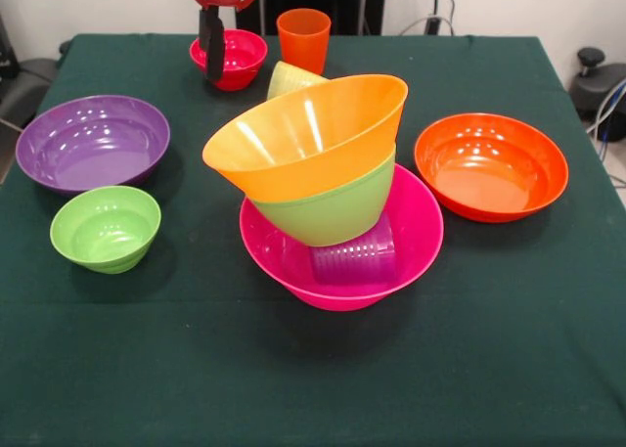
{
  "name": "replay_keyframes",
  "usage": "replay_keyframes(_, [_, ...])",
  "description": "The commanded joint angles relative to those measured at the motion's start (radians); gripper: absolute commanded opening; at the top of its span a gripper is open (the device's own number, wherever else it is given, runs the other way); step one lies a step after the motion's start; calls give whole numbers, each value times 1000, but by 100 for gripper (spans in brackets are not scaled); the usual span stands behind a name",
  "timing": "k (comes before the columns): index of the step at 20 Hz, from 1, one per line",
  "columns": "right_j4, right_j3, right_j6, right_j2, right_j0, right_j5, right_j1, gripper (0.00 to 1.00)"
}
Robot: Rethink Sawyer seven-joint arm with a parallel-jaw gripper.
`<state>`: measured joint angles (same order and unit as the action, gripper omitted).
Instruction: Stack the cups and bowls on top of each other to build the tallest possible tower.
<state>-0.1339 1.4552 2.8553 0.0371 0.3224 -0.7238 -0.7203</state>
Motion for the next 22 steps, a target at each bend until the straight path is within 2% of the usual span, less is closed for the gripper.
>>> replay_keyframes(1, [-85, 58, -221, -116, -1, 19, 38, 100])
replay_keyframes(10, [-82, 54, -204, -119, 11, 20, 50, 100])
replay_keyframes(15, [-68, 93, -166, -108, 6, 30, 29, 100])
replay_keyframes(22, [-66, 179, -181, -110, 46, 68, -11, 100])
